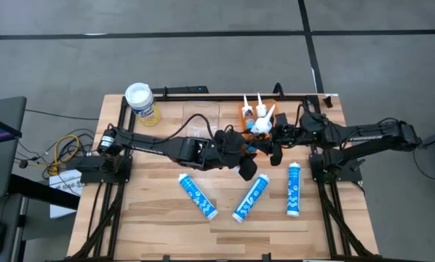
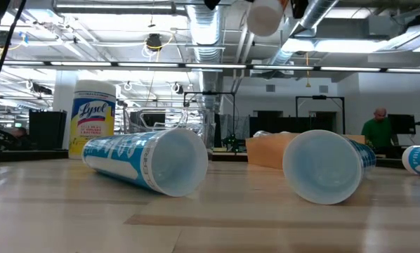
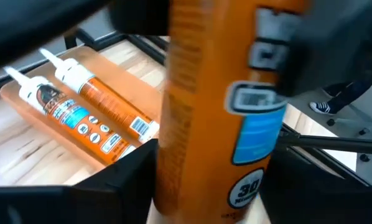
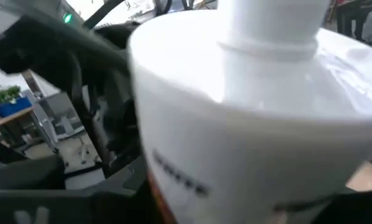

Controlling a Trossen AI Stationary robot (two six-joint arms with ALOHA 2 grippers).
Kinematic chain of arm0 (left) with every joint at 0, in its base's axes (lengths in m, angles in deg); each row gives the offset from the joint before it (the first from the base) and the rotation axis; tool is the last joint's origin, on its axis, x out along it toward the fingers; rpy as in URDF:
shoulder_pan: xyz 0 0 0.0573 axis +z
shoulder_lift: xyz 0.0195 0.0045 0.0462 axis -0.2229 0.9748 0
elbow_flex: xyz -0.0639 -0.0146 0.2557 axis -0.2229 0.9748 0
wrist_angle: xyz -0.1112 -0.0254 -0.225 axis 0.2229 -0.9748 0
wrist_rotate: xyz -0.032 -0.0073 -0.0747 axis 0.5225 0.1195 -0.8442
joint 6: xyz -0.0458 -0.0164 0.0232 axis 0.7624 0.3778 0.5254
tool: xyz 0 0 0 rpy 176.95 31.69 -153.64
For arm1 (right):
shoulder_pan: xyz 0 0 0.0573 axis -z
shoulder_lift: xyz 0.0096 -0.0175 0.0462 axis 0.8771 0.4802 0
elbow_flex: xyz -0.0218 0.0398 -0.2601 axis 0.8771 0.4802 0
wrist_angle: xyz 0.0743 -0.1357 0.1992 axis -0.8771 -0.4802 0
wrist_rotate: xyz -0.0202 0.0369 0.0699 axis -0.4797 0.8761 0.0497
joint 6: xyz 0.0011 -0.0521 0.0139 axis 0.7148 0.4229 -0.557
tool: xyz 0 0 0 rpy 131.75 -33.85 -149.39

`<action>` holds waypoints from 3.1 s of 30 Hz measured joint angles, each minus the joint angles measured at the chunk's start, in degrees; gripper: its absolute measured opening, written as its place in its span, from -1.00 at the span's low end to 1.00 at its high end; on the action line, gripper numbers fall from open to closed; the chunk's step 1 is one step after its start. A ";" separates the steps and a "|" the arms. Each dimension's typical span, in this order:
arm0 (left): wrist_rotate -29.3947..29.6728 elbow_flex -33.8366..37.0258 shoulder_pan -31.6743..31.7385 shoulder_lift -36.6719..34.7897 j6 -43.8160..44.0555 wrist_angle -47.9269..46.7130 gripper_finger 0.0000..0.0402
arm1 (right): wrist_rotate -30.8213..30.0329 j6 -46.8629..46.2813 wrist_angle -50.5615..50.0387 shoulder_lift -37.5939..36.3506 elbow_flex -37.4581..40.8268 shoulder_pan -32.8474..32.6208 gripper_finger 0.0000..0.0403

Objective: Pick & place silicon tubes, Sealant and Lysol wipes
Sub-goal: Put the orange sealant into the orange bin

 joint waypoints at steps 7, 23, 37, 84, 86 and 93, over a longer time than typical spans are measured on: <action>-1.53 0.00 0.04 -0.20 -0.11 -1.15 0.46 | -1.54 -0.02 -1.99 -0.12 0.07 0.07 -0.11; 9.05 -0.13 -1.24 -3.68 20.18 -36.61 0.51 | -14.82 -9.36 -34.78 -5.35 -4.35 11.22 -0.11; 10.24 8.20 -3.23 -3.61 40.58 -57.90 0.49 | -9.66 -3.84 -60.77 15.74 -23.43 28.60 -0.11; 5.02 37.81 -14.15 -22.21 71.10 -54.64 0.18 | -12.15 -11.09 -64.88 37.10 -23.19 36.13 0.13; 5.02 37.81 -14.15 -22.21 70.95 -54.63 0.18 | -12.20 -10.92 -65.23 37.10 -23.19 36.13 0.14; 5.02 37.81 -14.16 -22.21 70.81 -54.14 0.18 | -15.19 -10.86 -67.33 37.10 -23.19 36.24 0.28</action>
